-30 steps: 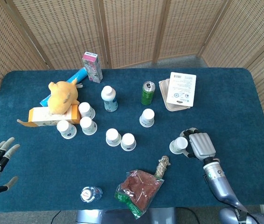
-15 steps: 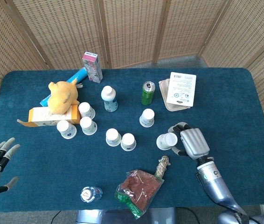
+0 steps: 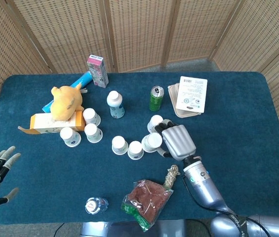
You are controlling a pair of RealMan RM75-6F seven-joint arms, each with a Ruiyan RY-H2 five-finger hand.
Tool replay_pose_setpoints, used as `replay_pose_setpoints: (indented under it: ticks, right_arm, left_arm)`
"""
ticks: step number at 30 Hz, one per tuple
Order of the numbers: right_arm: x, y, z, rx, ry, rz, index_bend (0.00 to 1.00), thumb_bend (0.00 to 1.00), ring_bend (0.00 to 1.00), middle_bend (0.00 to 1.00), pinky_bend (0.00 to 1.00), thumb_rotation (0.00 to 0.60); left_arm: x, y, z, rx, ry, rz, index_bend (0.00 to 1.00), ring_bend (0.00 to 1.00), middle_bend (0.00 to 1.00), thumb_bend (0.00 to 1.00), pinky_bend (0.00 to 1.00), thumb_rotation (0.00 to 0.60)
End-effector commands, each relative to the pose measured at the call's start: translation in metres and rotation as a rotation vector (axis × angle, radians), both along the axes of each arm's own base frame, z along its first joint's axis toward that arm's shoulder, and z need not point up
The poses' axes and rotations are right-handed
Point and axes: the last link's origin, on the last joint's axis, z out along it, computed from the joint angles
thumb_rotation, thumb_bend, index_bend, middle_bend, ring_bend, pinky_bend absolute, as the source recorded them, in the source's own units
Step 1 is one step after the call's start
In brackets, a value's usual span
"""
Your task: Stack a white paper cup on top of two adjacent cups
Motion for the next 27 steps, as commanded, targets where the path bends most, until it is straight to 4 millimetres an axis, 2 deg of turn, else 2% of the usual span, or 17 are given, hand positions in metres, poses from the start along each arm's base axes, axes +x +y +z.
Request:
replay_pose_setpoints:
  ticks: [1,7,11,27]
  right_arm:
    - [0.027,0.001,-0.007,0.016,0.013,0.035,0.4,0.35,0.25,0.4,0.54,0.6]
    - [0.052,0.001,-0.022,0.033,0.051,0.054,0.4,0.35,0.25,0.4,0.54,0.6]
    - [0.061,-0.004,-0.028,0.033,0.073,0.049,0.4,0.35,0.25,0.4,0.54,0.6]
    - [0.053,-0.014,-0.048,0.021,0.151,0.045,0.41,0.33,0.25,0.4,0.54,0.6]
  left_arm:
    - [0.0,0.0,0.0,-0.003,0.001,0.001,0.06,0.0,0.0,0.31,0.0,0.6]
    - [0.0,0.0,0.0,-0.007,-0.004,-0.002,0.06,0.0,0.0,0.31,0.0,0.6]
    - [0.0,-0.001,0.001,-0.007,-0.007,-0.002,0.06,0.0,0.0,0.31,0.0,0.6]
    - [-0.002,0.001,0.001,-0.015,-0.01,0.007,0.06,0.0,0.0,0.31,0.0,0.6]
